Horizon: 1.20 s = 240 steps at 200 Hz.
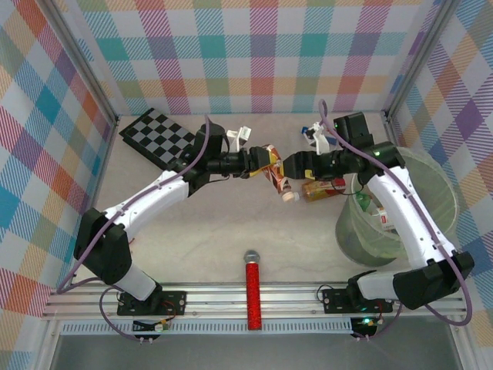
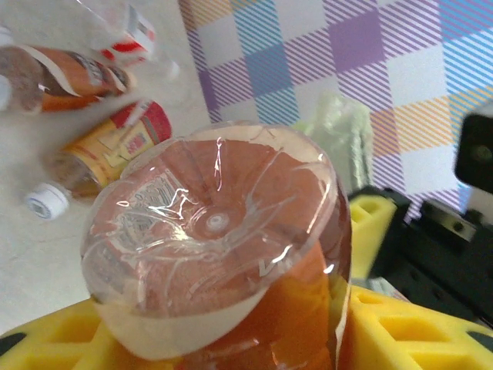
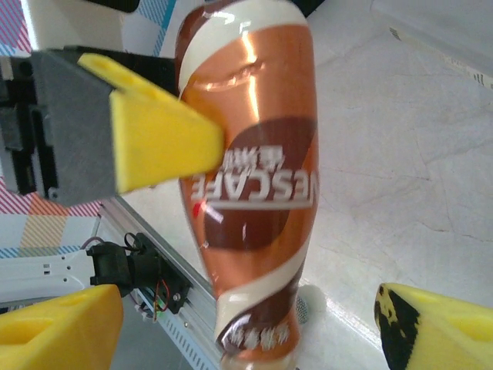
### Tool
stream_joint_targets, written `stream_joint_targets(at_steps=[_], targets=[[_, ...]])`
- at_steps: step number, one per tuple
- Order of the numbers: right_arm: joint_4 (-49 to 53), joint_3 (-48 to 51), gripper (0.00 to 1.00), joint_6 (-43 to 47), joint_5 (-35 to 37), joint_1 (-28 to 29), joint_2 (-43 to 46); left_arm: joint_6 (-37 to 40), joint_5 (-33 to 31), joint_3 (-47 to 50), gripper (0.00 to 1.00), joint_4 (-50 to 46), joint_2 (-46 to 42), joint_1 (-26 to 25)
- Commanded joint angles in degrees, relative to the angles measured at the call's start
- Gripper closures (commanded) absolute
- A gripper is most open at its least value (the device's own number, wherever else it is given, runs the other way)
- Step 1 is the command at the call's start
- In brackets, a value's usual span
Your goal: Put the plastic bottles in the bin
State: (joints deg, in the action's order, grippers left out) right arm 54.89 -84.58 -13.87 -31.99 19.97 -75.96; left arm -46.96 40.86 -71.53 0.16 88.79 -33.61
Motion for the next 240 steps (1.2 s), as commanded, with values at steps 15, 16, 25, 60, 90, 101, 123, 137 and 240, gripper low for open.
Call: stream_joint_targets(at_steps=[15, 16, 25, 60, 90, 101, 123, 137, 240], targets=[[-7.0, 2.5, 0.17, 0.5, -9.7, 0.4, -1.8, -4.4, 6.5, 2.0, 0.45, 8.9, -1.3, 0.0], [-7.1, 2.5, 0.17, 0.5, -9.9, 0.4, -1.9, -4.6, 6.5, 2.1, 0.45, 9.2, -1.3, 0.0], [-7.1, 2.6, 0.17, 0.5, -10.1, 0.4, -2.3, -7.0, 7.2, 2.9, 0.45, 12.6, -0.9, -0.1], [-7.3, 3.2, 0.20, 0.5, -10.1, 0.4, -3.2, -13.1, 8.2, 5.1, 0.45, 21.8, 0.3, -0.3], [-8.3, 3.7, 0.32, -0.5, -13.1, 0.4, -3.6, -13.1, 7.0, 4.7, 0.44, 21.7, 1.3, -0.3], [-8.3, 3.8, 0.35, -0.5, -13.3, 0.4, -3.7, -13.1, 6.6, 4.5, 0.44, 21.7, 1.7, -0.3], [-8.9, 3.9, 0.43, -0.9, -14.6, 0.4, -3.9, -13.1, 5.3, 4.4, 0.42, 21.9, 1.9, -0.3], [-9.1, 3.8, 0.47, -1.2, -14.7, 0.4, -4.1, -13.1, 4.8, 4.4, 0.39, 22.2, 2.0, -0.3], [4.2, -4.8, 0.61, 0.2, -1.2, -6.8, 1.7, -14.7, -0.6, 6.7, 0.00, 21.2, 0.0, 3.4]])
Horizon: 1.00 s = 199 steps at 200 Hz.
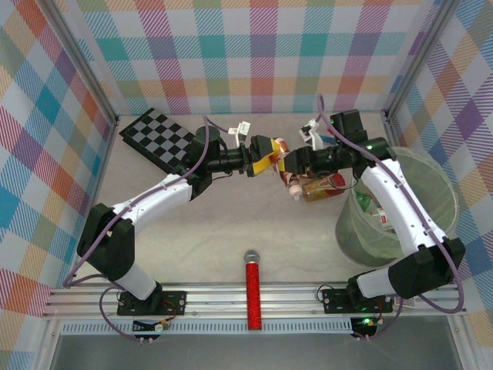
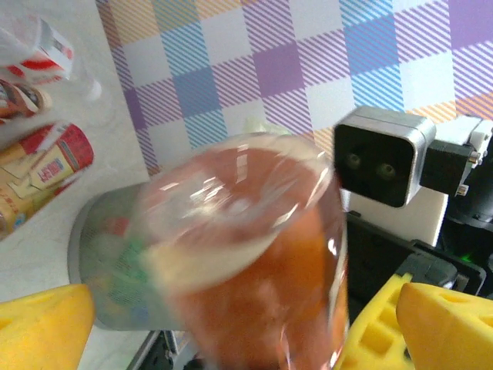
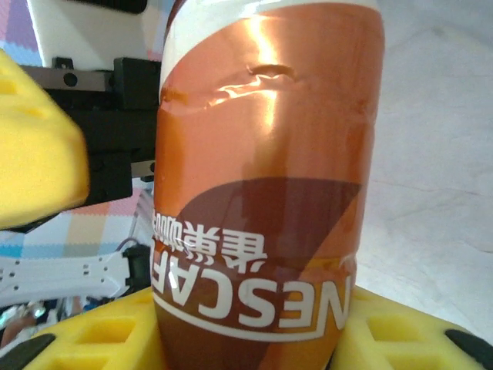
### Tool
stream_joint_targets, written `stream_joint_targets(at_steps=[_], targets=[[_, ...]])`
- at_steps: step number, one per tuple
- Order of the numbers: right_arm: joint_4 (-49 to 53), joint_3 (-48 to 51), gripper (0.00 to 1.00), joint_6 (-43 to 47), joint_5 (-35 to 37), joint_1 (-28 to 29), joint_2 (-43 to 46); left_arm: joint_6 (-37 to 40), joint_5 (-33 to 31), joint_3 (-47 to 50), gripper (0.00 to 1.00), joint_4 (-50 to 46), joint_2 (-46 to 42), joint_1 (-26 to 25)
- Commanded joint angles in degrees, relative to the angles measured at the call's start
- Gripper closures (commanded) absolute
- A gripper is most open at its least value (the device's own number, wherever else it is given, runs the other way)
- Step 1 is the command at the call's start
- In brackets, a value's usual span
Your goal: Put the plastic bottles in the bin
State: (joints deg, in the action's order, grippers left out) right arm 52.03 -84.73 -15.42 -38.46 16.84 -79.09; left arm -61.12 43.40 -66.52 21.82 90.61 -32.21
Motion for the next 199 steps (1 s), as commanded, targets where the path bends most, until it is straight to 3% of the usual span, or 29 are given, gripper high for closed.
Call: stream_joint_targets(at_steps=[1, 37, 102, 160, 199], targets=[[7.4, -4.8, 0.61, 1.7, 5.5, -3.9, 5.0, -0.6, -3.2, 1.7, 0.00, -0.6, -1.8, 2.1], [19.2, -12.9, 0.64, 2.1, 16.3, -11.3, 9.2, 0.6, -8.4, 0.3, 0.01, -9.4, -0.3, 2.4], [40.1, -26.8, 0.70, 2.0, 43.8, -20.9, 9.6, -0.2, -17.9, 0.4, 0.05, -15.8, 2.8, 2.2], [38.1, -13.3, 0.70, 6.9, 39.1, -35.9, 11.5, 2.0, -22.9, -2.0, 0.06, -21.1, 7.0, 1.2], [32.1, -0.7, 0.70, 7.2, 35.1, -40.5, 12.5, 1.0, -26.0, -3.9, 0.07, -21.9, 10.4, 0.6]])
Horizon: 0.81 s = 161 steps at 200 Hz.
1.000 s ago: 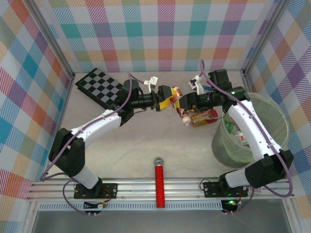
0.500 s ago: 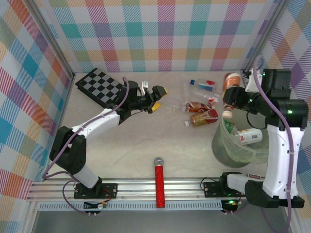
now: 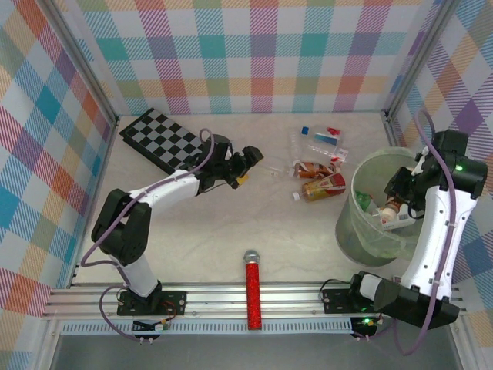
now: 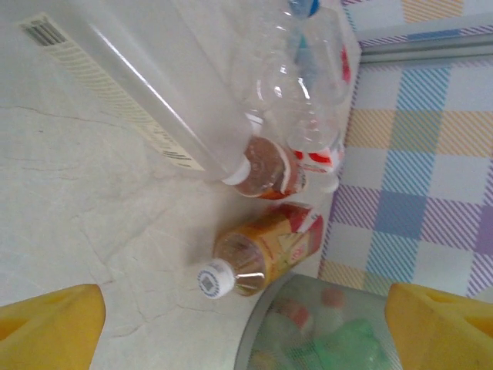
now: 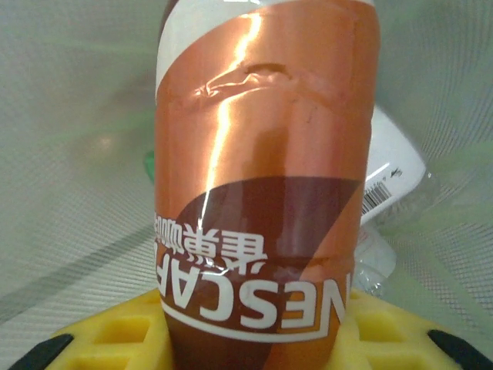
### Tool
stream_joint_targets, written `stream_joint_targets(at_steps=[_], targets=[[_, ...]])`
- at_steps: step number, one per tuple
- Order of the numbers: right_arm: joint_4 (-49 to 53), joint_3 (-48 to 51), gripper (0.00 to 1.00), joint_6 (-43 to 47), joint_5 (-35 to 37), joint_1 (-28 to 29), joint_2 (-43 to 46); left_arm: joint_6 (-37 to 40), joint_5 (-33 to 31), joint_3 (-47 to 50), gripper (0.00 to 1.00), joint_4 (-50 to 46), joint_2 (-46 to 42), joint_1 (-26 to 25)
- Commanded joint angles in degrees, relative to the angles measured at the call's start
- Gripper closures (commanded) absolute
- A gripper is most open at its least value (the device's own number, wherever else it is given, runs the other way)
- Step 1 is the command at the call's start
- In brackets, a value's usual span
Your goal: Put the plastic bottles in the bin
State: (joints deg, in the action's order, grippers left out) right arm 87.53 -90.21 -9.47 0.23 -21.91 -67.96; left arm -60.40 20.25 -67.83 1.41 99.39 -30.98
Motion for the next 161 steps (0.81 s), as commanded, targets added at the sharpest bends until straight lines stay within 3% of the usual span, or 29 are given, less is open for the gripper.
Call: stream_joint_targets(at_steps=[1, 51, 99, 161], targets=[[-3.6, 5.0, 0.70, 1.2, -3.8, -1.8, 1.4, 0.3, -2.9, -2.7, 0.07, -1.5, 1.7, -0.7], [-10.9, 14.5, 0.65, -0.8, -9.7, -2.3, -0.2, -0.8, -4.5, -5.8, 0.08, -1.8, 6.8, -1.1], [-14.6, 18.9, 0.48, -1.4, -10.0, -2.4, 0.0, -2.2, -5.9, -7.5, 0.08, -2.2, 9.8, -1.4], [-10.0, 13.7, 0.17, 0.7, -8.6, -4.4, 2.7, -3.1, -7.3, -9.9, 0.07, -3.0, 12.8, -2.2]])
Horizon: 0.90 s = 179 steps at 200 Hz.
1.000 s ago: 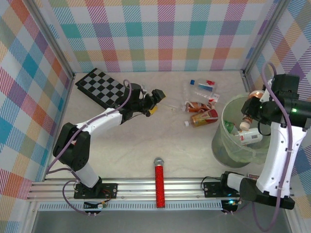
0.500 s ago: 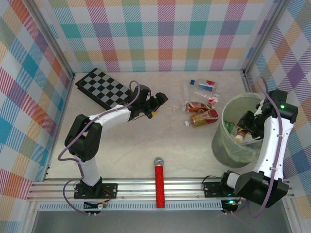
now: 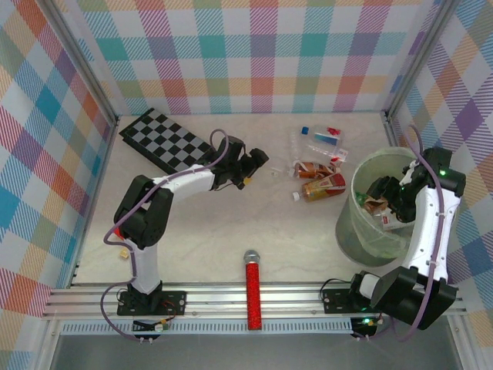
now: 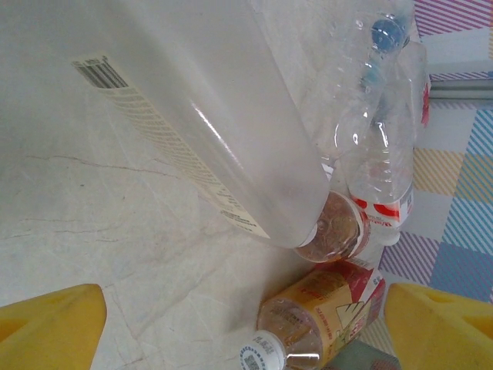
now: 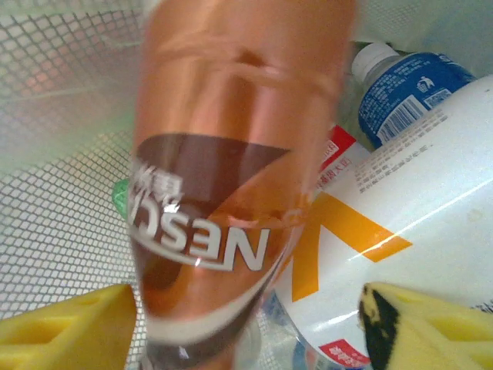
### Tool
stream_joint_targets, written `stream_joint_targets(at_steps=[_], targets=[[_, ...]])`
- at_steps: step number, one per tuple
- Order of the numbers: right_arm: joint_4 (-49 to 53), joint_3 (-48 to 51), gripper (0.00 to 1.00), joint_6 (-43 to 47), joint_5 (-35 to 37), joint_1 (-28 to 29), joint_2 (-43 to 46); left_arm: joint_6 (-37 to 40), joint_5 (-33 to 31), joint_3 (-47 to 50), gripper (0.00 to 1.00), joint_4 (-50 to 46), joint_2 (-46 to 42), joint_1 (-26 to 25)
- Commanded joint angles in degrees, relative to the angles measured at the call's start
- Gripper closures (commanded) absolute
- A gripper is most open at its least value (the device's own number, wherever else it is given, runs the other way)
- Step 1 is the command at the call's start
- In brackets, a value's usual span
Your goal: Put the plastic bottles in the bin
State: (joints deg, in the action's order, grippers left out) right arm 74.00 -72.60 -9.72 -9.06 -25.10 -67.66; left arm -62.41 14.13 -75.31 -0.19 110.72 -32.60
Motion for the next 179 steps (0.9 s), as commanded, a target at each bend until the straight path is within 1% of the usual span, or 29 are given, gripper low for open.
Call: stream_joint_targets(at_steps=[1, 20, 32, 62, 88, 110, 116, 133, 149, 179], targets=[[3.6, -4.1, 0.17, 0.9, 0.7, -1.2, 2.5, -1.2, -1.2, -2.6, 0.06, -1.3, 1.5, -0.6], [6.3, -8.4, 0.09, 1.5, 0.9, -1.5, 3.3, -1.8, -1.6, -3.9, 0.05, -2.0, 2.6, -0.8], [8.2, -11.6, 0.07, 1.9, 1.5, -1.7, 3.7, -2.2, -1.8, -4.7, 0.05, -2.3, 3.5, -0.9], [11.7, -18.9, 0.05, 2.5, 1.2, -1.8, 5.0, -2.4, -3.9, -8.1, 0.03, -6.9, 4.9, -1.4], [13.2, -23.4, 0.05, 2.6, -1.2, -1.8, 5.8, -3.9, -7.7, -10.8, 0.02, -11.8, 5.9, -1.4], [13.3, -24.5, 0.05, 2.6, -2.7, -1.8, 6.7, -5.6, -10.8, -13.6, 0.02, -15.2, 6.9, -1.3], [13.3, -24.4, 0.05, 2.7, -3.1, -1.8, 7.0, -6.3, -11.6, -14.6, 0.03, -18.2, 7.4, -1.2], [12.9, -23.8, 0.05, 2.6, -3.9, -1.9, 7.9, -8.5, -13.4, -17.8, 0.05, -21.5, 9.4, -0.8], [12.7, -23.2, 0.06, 2.9, -4.3, -1.8, 8.7, -10.5, -13.5, -20.1, 0.07, -21.8, 11.5, -0.1], [13.4, -24.6, 0.06, 3.4, -5.0, -1.9, 9.5, -11.8, -14.3, -24.1, 0.08, -22.8, 14.7, 0.6]])
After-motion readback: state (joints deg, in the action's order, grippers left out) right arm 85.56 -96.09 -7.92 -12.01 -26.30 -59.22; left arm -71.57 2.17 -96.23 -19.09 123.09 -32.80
